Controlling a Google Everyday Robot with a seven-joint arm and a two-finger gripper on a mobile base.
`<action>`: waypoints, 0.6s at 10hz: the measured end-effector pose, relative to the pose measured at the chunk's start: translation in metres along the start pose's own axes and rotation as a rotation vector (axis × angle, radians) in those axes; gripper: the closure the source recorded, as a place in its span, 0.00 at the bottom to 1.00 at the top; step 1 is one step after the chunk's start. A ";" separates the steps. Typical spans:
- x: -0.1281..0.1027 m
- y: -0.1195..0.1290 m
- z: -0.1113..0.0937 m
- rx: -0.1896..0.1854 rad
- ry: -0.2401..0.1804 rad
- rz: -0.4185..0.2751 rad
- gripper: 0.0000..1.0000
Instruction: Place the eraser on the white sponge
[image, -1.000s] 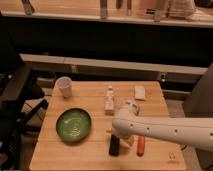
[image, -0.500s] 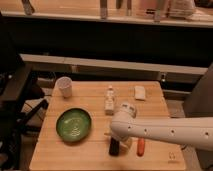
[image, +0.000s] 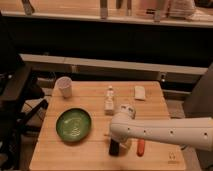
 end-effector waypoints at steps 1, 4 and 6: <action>-0.001 0.000 0.001 -0.001 -0.001 0.000 0.20; -0.002 0.001 0.002 -0.003 -0.002 -0.002 0.20; -0.002 0.002 0.002 -0.005 -0.002 -0.002 0.20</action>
